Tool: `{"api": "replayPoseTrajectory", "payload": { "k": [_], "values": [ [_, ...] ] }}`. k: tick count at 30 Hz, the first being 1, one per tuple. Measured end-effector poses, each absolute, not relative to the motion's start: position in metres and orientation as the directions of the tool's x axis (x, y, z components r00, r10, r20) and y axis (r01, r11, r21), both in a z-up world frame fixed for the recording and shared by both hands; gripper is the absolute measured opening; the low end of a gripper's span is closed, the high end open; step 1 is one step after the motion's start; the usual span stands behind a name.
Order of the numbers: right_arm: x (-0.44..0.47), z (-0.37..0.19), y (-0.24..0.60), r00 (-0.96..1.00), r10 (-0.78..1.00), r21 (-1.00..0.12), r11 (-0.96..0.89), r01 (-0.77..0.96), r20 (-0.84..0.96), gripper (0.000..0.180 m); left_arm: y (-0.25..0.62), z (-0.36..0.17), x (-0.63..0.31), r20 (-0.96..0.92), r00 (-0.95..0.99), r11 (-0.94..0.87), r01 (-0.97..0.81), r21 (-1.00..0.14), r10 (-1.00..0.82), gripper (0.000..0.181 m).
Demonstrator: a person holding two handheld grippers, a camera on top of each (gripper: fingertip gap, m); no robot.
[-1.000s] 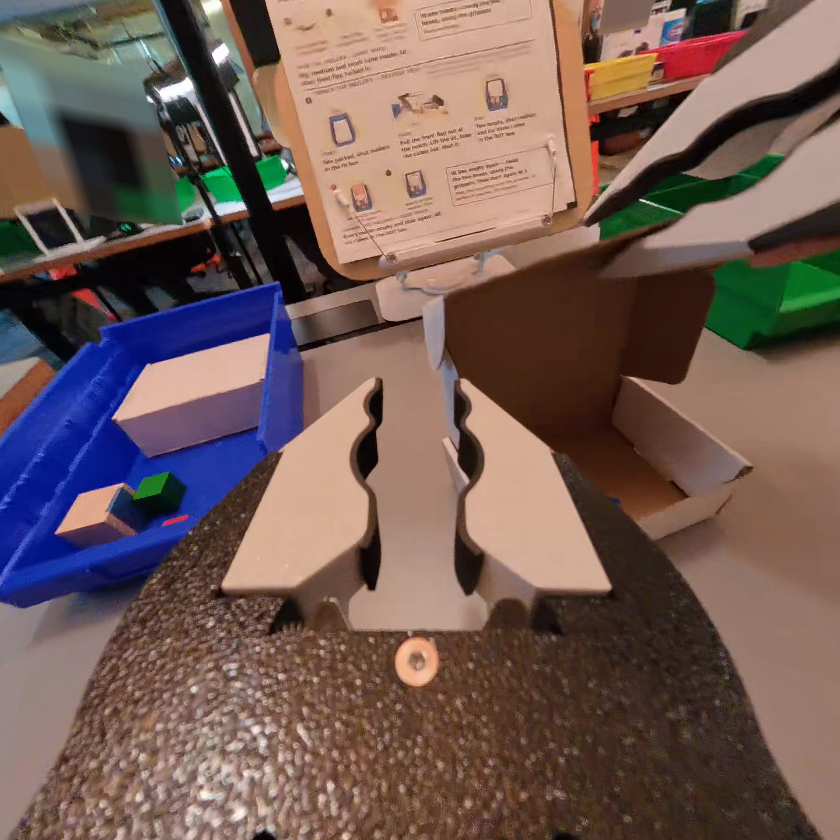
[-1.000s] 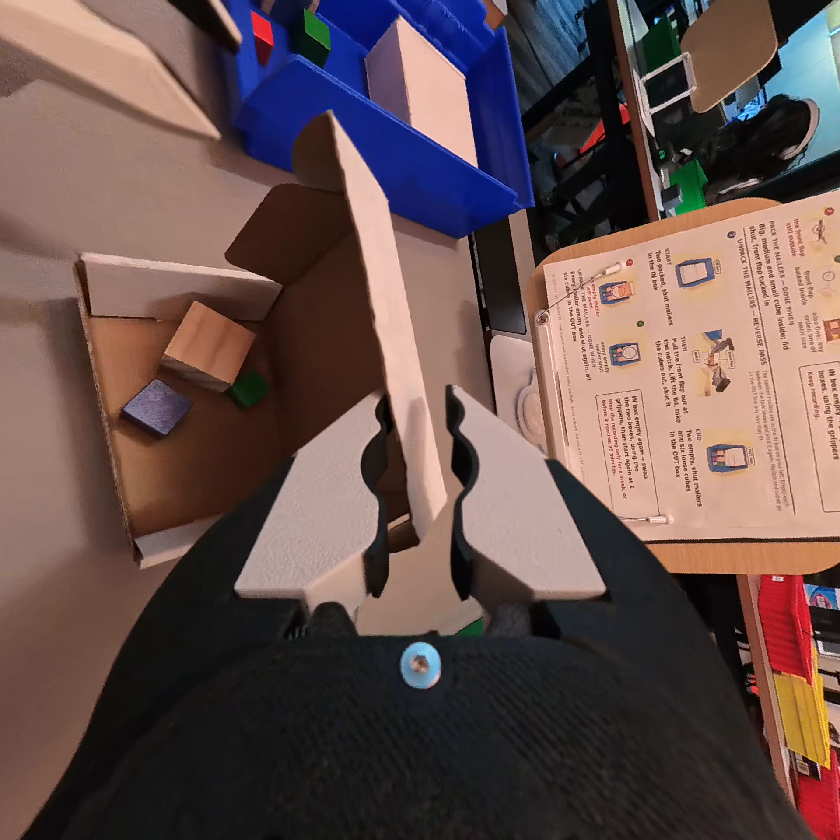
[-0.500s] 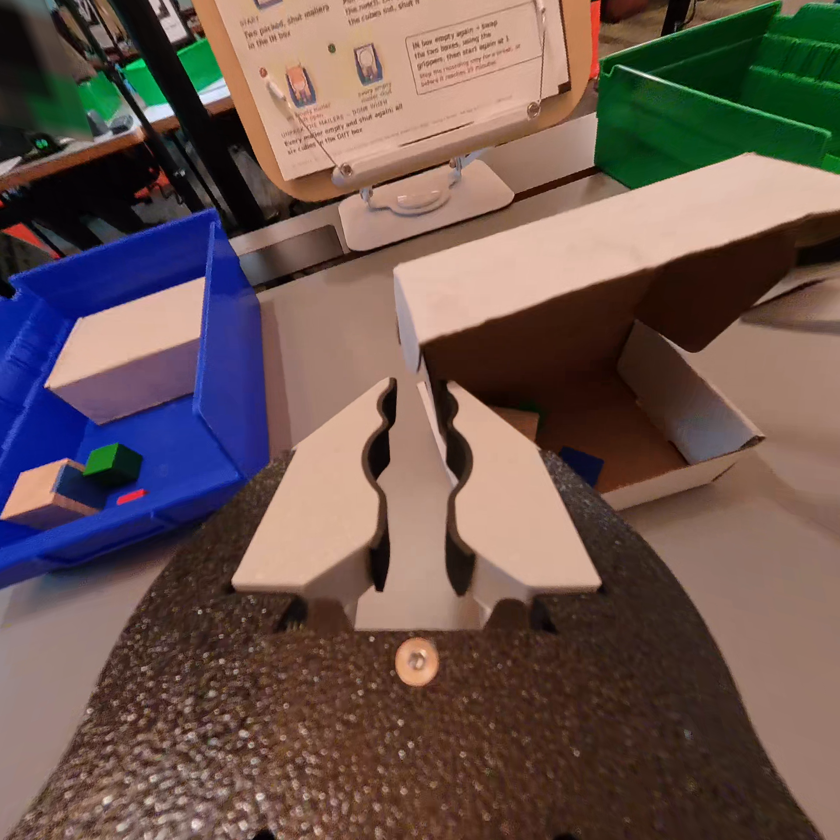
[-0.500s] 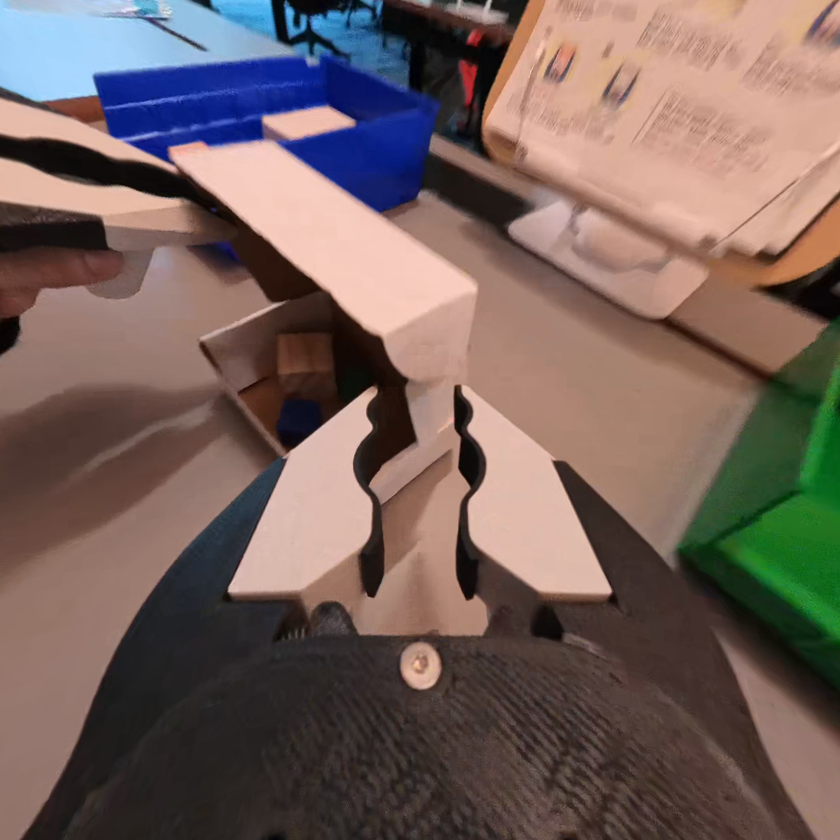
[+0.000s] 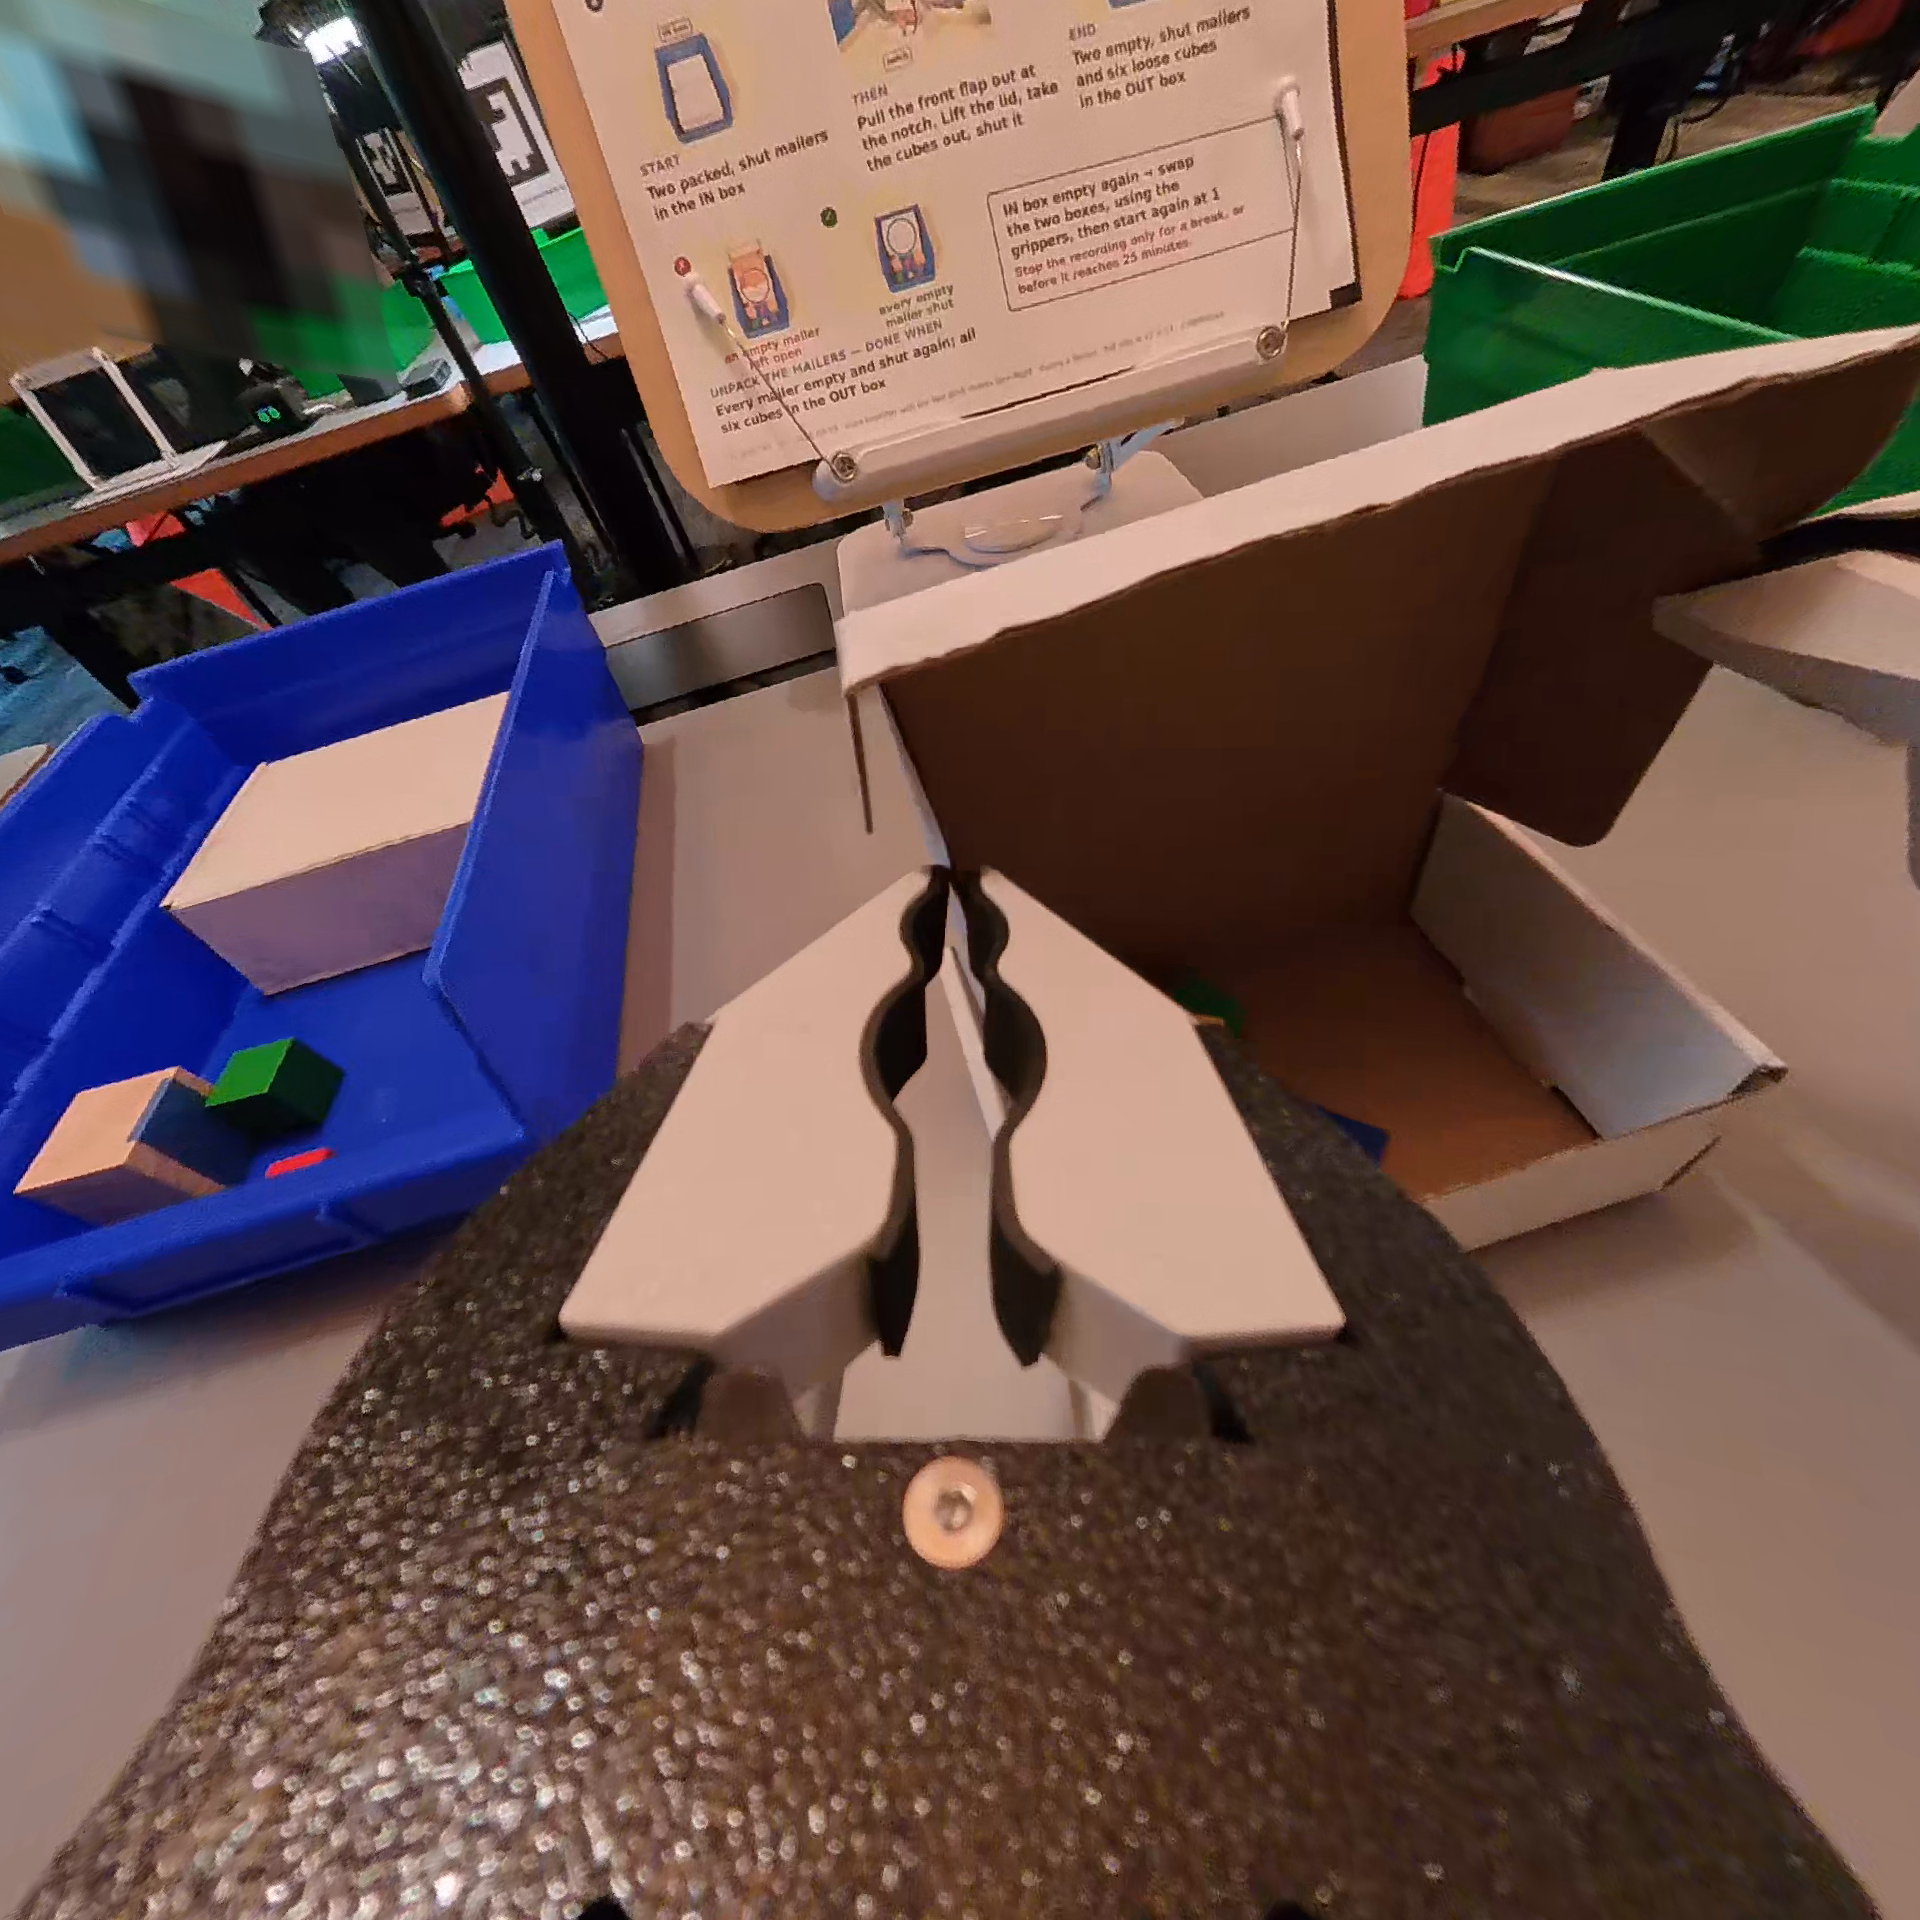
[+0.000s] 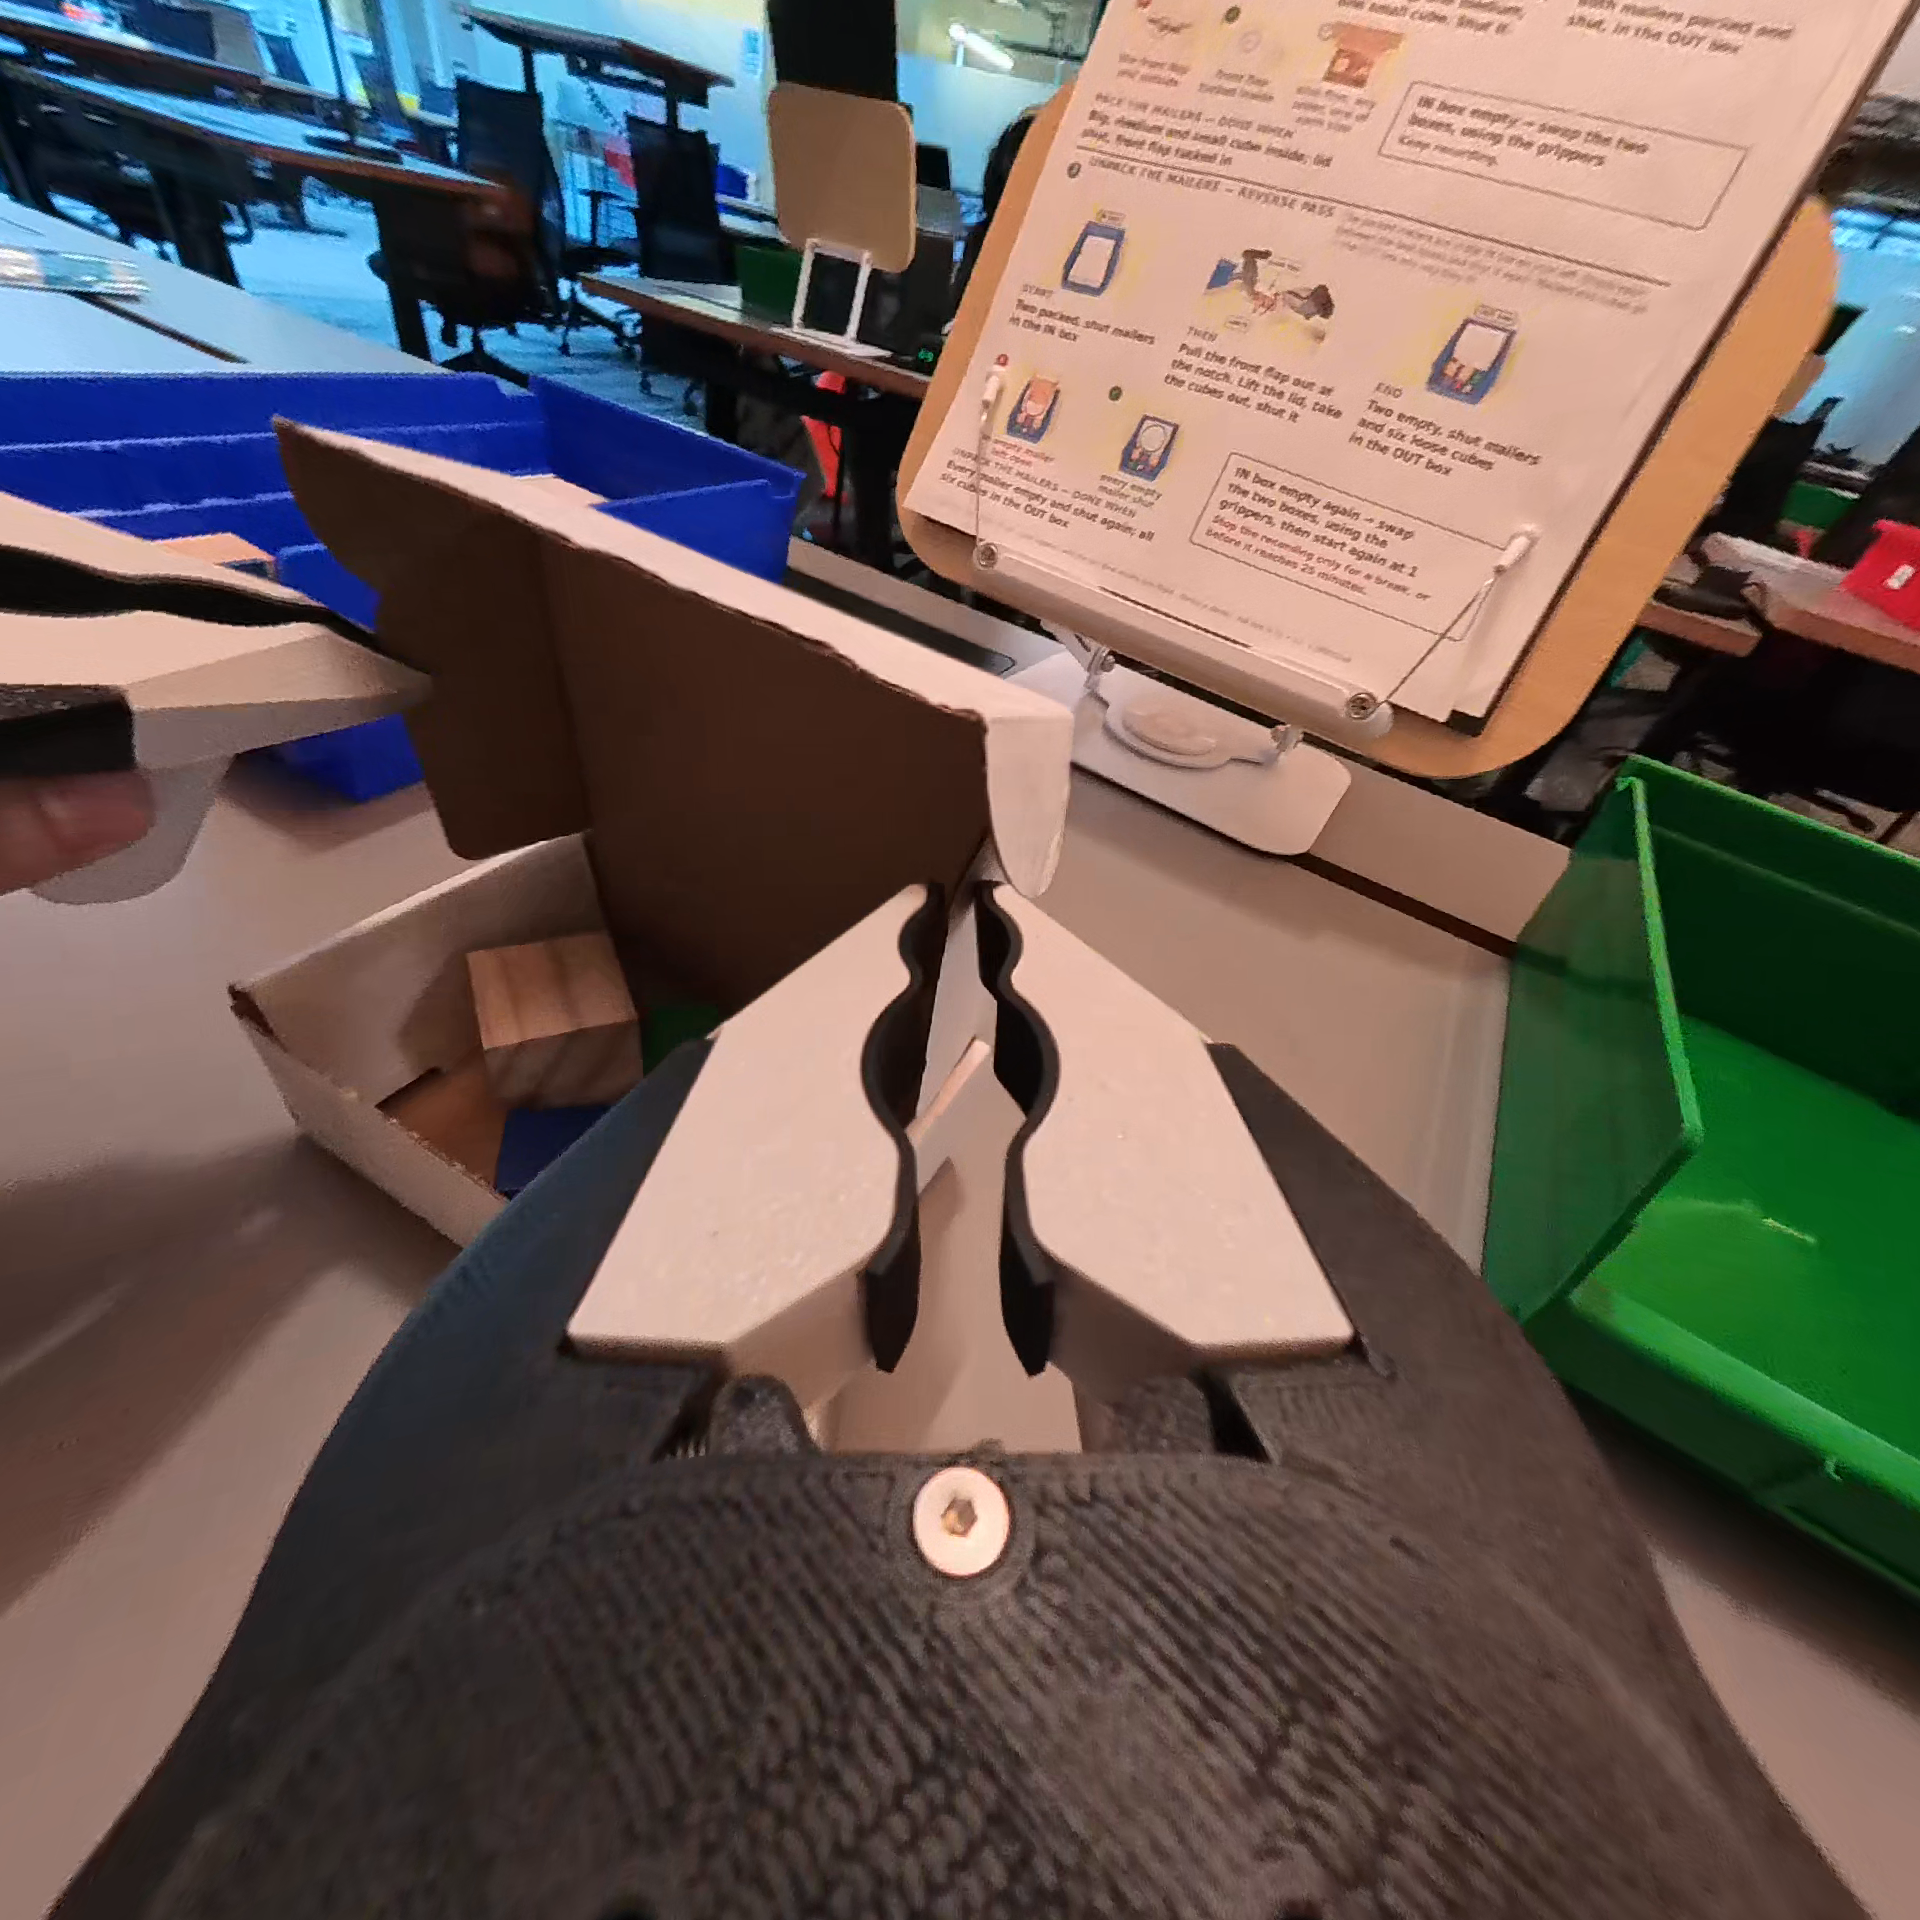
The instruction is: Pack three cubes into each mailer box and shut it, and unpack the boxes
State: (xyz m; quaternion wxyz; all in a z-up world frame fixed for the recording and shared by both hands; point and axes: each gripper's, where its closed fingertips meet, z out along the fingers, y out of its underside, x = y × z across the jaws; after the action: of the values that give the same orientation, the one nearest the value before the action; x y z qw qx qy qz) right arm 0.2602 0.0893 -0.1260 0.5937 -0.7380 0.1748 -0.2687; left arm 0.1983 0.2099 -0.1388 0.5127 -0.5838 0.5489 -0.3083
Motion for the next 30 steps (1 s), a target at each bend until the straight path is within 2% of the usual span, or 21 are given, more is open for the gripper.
{"api": "replayPoseTrajectory", "payload": {
  "k": [5,9,20,21,23,25,28,30],
  "values": [
    [0.259,-0.132,0.089,0.802,-0.583,-0.980,-0.200,0.010,0.127,0.004,0.202,-0.147,0.190,-0.152,0.221,0.084,-0.290,-0.953,-0.963,0.000],
    [0.250,-0.146,0.085,0.807,-0.568,-0.967,-0.254,0.015,0.162,0.003,0.191,-0.164,0.173,-0.136,0.209,0.068,-0.301,-0.951,-0.969,0.001],
    [0.233,-0.177,0.074,0.836,-0.514,-0.946,-0.323,0.018,0.192,0.003,0.181,-0.194,0.154,-0.223,0.188,0.141,-0.370,-0.918,-0.957,0.000],
    [0.232,-0.177,0.071,0.830,-0.518,-0.945,-0.325,0.032,0.206,0.009,0.181,-0.192,0.151,-0.233,0.190,0.151,-0.367,-0.918,-0.954,0.000],
    [0.236,-0.174,0.058,0.777,-0.561,-0.930,-0.359,0.085,0.288,0.037,0.187,-0.186,0.142,-0.259,0.213,0.174,-0.350,-0.920,-0.942,0.007],
    [0.240,-0.163,0.043,0.669,-0.582,-0.871,-0.439,0.219,0.462,0.065,0.193,-0.181,0.132,-0.285,0.236,0.196,-0.338,-0.920,-0.929,0.018],
    [0.234,-0.134,0.039,0.466,-0.532,-0.707,-0.540,0.457,0.707,0.075,0.201,-0.171,0.124,-0.326,0.270,0.236,-0.318,-0.918,-0.906,0.036],
    [0.222,-0.125,0.048,0.395,-0.475,-0.616,-0.553,0.560,0.786,0.071,0.200,-0.169,0.125,-0.358,0.257,0.271,-0.318,-0.908,-0.898,0.037]
  ]
}}
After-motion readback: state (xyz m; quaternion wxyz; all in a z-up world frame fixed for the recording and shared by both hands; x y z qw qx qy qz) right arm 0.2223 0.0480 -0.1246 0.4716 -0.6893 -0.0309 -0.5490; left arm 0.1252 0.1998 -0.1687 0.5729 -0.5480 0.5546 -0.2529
